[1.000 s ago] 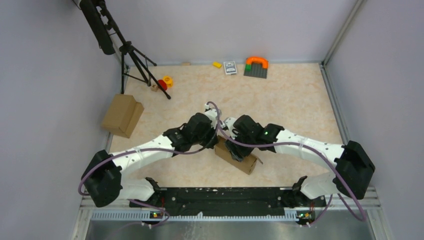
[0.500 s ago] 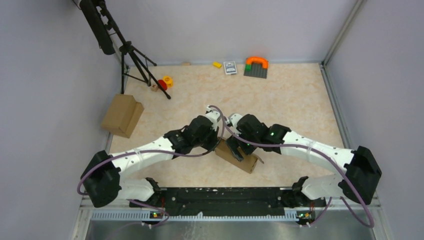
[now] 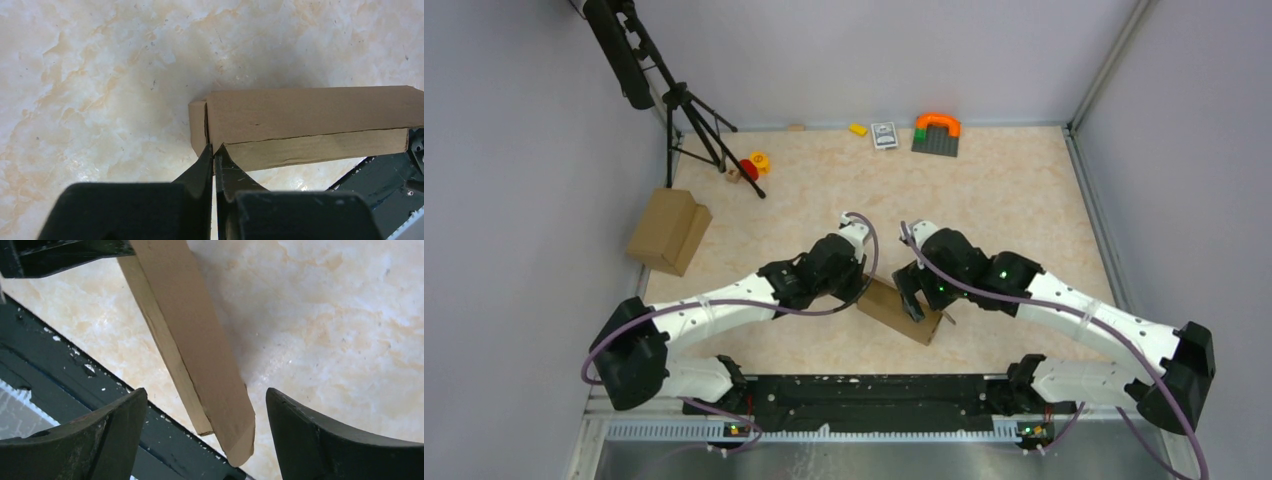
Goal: Fold the paper box
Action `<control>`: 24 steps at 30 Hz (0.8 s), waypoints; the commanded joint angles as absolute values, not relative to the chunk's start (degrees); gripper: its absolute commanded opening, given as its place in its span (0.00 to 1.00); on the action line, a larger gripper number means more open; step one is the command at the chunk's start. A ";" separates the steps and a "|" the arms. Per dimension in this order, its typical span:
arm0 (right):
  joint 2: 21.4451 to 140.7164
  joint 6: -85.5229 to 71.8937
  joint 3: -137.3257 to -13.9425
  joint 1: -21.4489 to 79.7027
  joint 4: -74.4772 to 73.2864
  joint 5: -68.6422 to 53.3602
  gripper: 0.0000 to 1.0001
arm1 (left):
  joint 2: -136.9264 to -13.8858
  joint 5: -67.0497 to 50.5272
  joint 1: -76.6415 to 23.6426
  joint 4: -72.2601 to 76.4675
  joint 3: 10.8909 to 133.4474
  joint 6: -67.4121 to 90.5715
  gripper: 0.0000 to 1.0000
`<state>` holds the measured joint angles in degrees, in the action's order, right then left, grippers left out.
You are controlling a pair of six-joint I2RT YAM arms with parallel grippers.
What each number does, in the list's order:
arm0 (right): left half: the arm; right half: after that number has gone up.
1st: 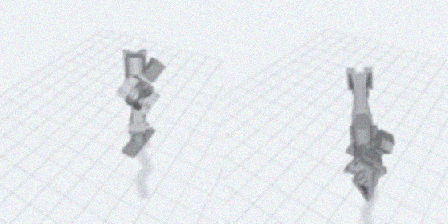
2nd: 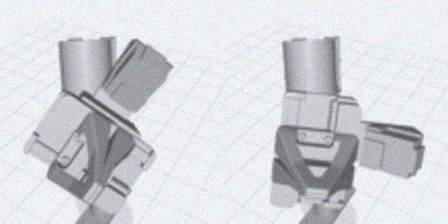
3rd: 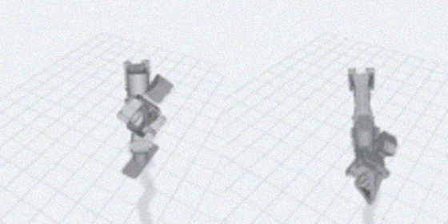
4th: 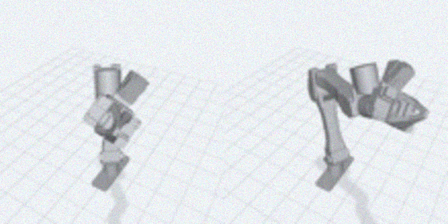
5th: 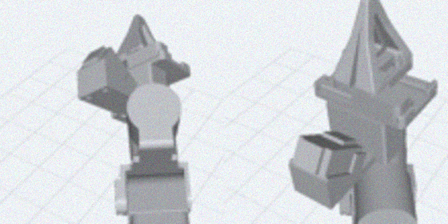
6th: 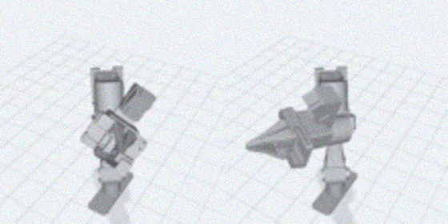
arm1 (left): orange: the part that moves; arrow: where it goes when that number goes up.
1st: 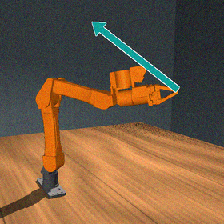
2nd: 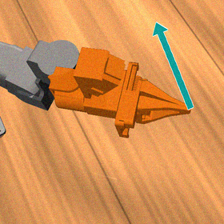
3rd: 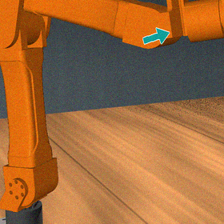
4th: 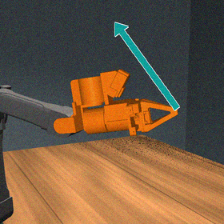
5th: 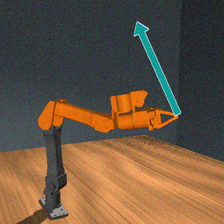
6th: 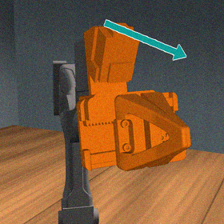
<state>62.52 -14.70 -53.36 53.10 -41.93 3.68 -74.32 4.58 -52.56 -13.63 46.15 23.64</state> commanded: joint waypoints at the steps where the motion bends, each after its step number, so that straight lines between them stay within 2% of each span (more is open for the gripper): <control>1: 62.77 -24.78 -57.49 53.50 -50.32 10.30 0.82 | -76.11 6.33 -53.34 -16.37 47.12 25.85 0.00; 3: 62.42 -28.43 -57.14 53.46 -52.37 11.40 0.76 | -76.28 6.72 -53.50 -16.43 47.26 26.73 0.00; 7: 58.65 -34.24 -53.79 53.51 -54.35 15.50 0.73 | -76.76 7.46 -54.12 -16.50 47.58 27.84 0.00; 11: 55.50 -36.83 -50.50 53.46 -53.14 14.21 0.70 | -77.68 7.54 -54.48 -16.77 48.27 27.80 0.00; 16: 54.89 -37.92 -49.13 53.50 -52.56 15.35 0.58 | -78.39 8.26 -55.08 -17.17 49.02 27.85 0.00; 24: 58.75 -39.77 -48.87 53.44 -55.54 18.77 0.55 | -79.19 8.83 -55.50 -18.11 50.09 28.04 0.00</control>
<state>57.45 -37.76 -49.06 53.10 -53.98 15.59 -77.43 8.58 -54.92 -14.68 49.06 27.40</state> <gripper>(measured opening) 0.562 0.002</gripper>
